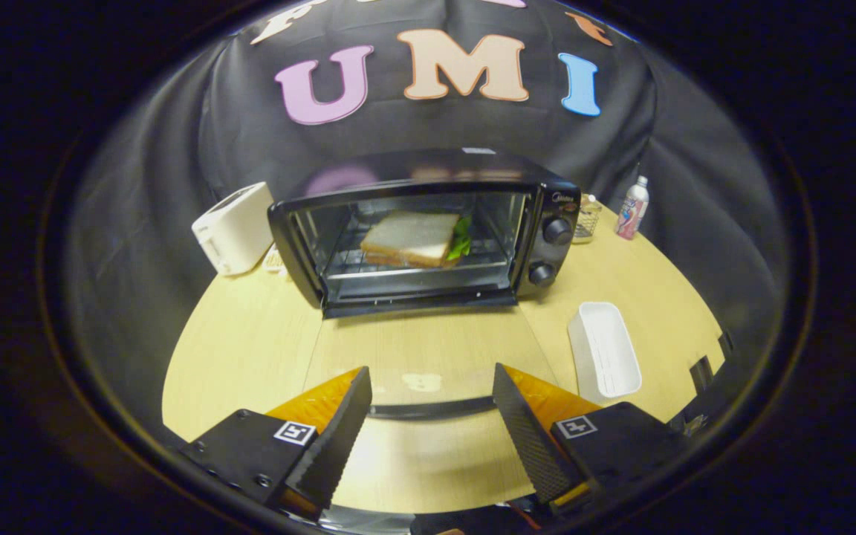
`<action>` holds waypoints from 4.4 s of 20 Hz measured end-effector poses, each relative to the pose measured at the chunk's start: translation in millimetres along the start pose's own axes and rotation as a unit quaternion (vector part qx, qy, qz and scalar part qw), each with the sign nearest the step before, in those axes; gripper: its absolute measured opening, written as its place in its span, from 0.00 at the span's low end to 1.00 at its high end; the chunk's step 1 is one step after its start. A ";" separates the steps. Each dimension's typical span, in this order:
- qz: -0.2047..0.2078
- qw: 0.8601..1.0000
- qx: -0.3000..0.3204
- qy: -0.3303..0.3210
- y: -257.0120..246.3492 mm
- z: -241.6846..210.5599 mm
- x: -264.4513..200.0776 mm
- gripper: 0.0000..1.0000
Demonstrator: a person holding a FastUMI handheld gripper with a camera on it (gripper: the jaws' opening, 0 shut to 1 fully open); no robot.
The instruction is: Open the toaster oven, put the food inside, and close the toaster oven door.
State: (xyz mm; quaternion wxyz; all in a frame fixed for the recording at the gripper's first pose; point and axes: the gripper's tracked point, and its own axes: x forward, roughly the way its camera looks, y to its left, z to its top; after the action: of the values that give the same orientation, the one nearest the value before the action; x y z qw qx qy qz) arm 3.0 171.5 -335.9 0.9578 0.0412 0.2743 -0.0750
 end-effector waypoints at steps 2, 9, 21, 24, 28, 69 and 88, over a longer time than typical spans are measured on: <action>-0.002 1.000 -0.021 0.018 -8.4 -17.3 -3.6 1.00; -0.004 0.998 -0.033 0.060 -9.1 -62.9 24.9 1.00; 0.005 0.997 -0.020 0.080 6.3 -64.8 50.4 1.00; 0.009 0.997 -0.025 0.067 6.0 -55.9 45.1 1.00; 0.008 0.999 -0.020 0.037 7.2 -30.8 30.9 1.00; 0.036 0.970 0.011 -0.241 14.3 240.8 -32.8 1.00; 0.014 0.953 0.012 -0.301 -16.4 315.8 -39.7 1.00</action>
State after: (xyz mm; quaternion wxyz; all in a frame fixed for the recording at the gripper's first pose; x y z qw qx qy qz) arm 131.0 122.2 -48.2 0.9963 0.0324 -0.0286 -0.0741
